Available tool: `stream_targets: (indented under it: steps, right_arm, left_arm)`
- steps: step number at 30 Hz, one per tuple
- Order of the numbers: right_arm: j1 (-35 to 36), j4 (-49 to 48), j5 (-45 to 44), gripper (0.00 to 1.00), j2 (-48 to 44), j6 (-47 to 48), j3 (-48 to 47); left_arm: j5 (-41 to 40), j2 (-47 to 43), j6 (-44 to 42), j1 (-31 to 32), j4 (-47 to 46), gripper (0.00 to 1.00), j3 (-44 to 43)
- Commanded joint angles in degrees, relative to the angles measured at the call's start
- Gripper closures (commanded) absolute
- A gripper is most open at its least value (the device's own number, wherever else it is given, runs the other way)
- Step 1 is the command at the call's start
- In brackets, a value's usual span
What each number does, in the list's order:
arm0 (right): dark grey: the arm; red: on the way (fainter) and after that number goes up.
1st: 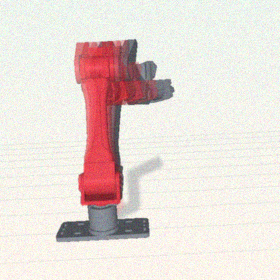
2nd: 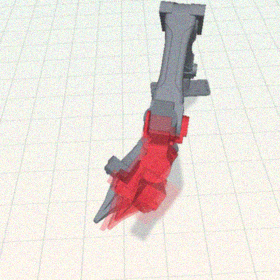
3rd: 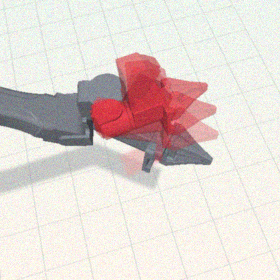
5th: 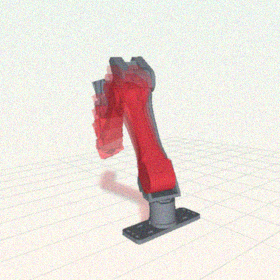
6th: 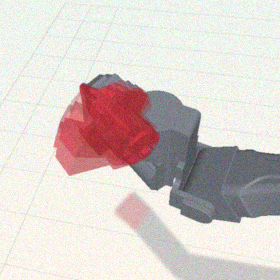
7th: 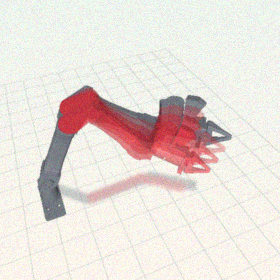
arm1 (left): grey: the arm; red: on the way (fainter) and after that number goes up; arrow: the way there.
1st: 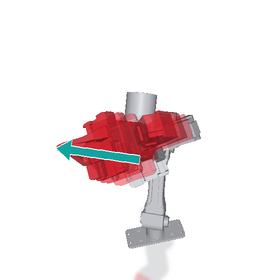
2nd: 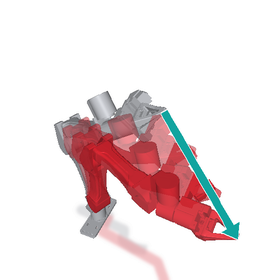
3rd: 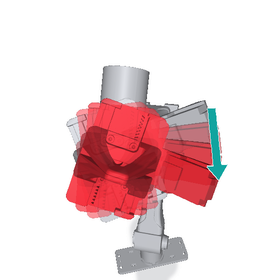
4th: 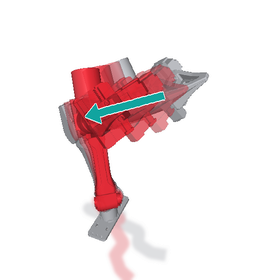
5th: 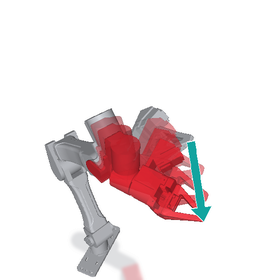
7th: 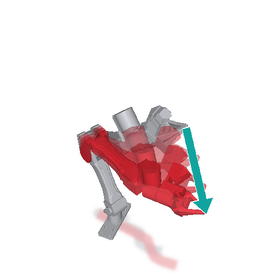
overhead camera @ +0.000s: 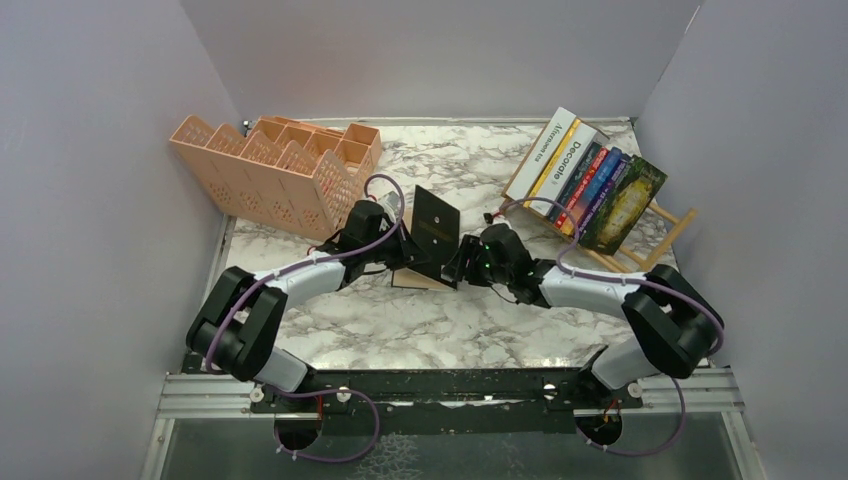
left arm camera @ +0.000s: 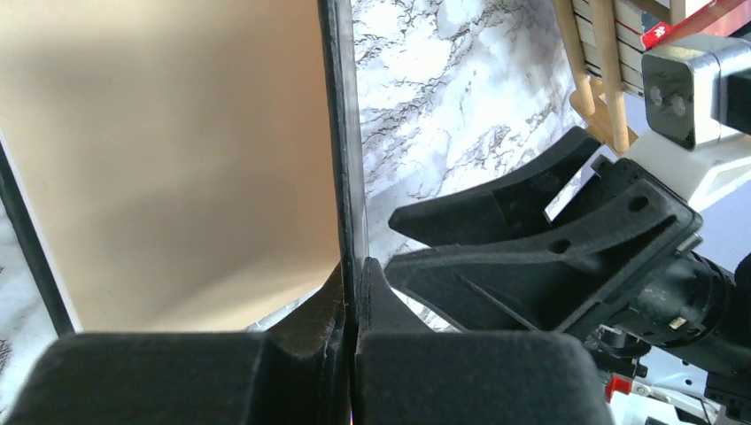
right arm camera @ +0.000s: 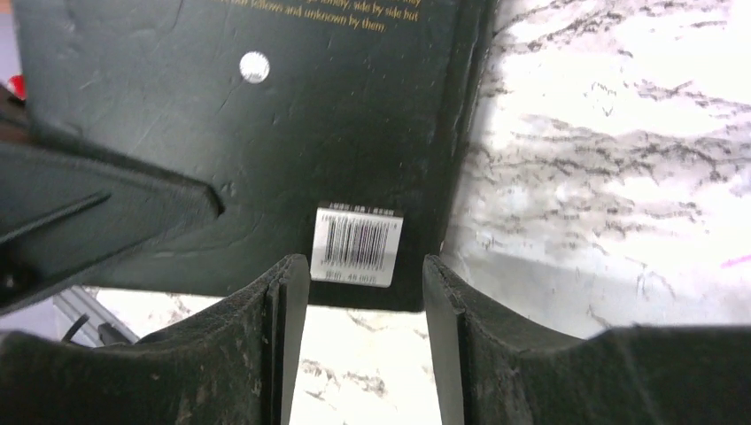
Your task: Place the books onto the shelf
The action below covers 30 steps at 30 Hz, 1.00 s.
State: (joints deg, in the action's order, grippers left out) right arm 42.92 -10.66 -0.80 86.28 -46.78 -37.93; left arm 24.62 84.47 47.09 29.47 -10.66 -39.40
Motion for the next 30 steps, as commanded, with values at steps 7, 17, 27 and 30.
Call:
stream_targets:
  steps: [7,17,27,30]
  right_arm:
    - [-3.46,0.65,4.79,0.34,-15.81,-4.28,6.08]
    - [-4.90,1.74,2.02,0.08,-29.16,-9.62,11.88]
    - [-4.87,-16.89,16.04,0.09,-25.04,-17.10,16.82]
    - [-4.90,-24.71,18.14,0.15,-23.78,-18.22,18.29]
  left_arm:
    - [13.51,-8.87,-1.79,0.06,-4.18,1.00,-0.81]
    - [17.12,-17.61,1.75,-0.02,-4.01,1.00,-0.57]
    - [16.36,-18.75,6.74,0.01,-8.15,1.00,2.28]
    - [15.85,-17.99,6.88,0.06,-8.52,1.00,3.51]
